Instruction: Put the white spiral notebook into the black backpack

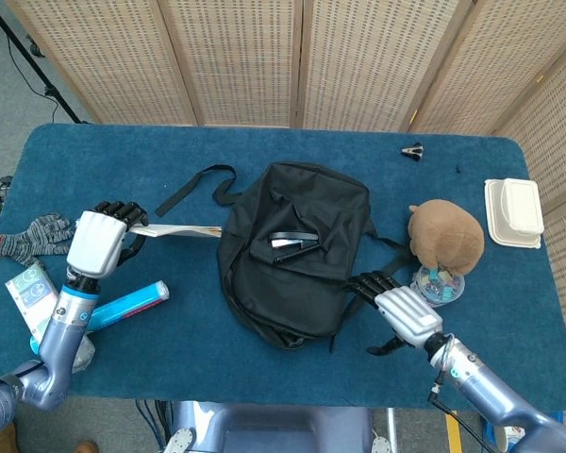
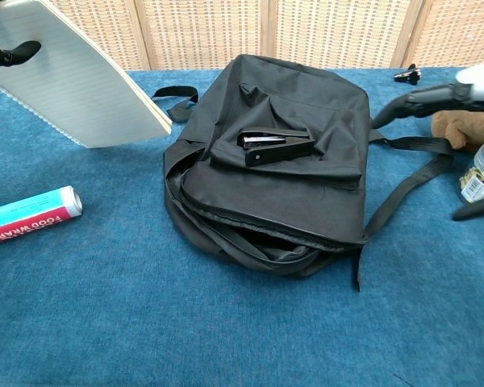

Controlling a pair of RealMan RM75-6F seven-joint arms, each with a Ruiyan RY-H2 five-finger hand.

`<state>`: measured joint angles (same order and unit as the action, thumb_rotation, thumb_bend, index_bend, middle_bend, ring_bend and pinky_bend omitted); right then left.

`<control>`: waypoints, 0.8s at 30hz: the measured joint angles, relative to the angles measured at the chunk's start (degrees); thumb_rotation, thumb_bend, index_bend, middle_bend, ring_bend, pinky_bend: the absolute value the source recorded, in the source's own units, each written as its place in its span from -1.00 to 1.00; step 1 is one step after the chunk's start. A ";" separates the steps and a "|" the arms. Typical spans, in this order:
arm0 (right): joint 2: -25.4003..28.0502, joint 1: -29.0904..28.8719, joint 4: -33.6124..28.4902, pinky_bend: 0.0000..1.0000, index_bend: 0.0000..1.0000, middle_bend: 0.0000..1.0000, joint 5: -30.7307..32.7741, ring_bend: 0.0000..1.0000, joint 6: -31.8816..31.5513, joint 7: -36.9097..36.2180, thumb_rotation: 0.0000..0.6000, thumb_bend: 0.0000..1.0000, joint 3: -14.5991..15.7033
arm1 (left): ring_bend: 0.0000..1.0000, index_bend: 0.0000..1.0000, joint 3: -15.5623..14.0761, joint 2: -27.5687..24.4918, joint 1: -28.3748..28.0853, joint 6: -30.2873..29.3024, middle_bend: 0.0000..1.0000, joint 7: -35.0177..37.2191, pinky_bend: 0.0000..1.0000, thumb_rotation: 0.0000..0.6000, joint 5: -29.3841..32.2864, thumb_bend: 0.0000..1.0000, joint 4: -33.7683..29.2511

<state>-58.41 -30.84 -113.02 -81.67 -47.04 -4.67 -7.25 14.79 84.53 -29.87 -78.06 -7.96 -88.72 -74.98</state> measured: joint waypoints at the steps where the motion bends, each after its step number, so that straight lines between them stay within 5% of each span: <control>1: -0.65 -0.75 -0.13 -0.94 -0.66 -0.72 1.12 -0.90 0.42 0.44 1.00 -1.00 -0.48 | 0.05 0.52 -0.01 -0.05 -0.10 0.04 0.14 0.07 0.15 1.00 0.16 0.01 0.04; 10: -8.13 -6.18 -0.33 -0.89 -0.62 -0.64 11.84 -0.81 1.99 8.68 1.00 -1.00 -2.96 | 0.05 0.52 -0.76 0.79 -0.57 -0.16 0.14 0.99 0.15 1.00 0.74 0.01 1.71; 24: -22.14 -14.99 4.60 -0.87 -0.58 -0.61 28.74 -0.77 0.76 21.35 1.00 -1.00 -2.48 | 0.05 0.52 -1.32 0.79 -1.23 -0.68 0.14 1.46 0.15 1.00 1.45 0.01 1.87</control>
<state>-80.56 -45.83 -108.42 -52.94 -46.29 16.68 -9.74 13.47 85.32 -31.09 -78.74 -6.50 -87.26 -73.11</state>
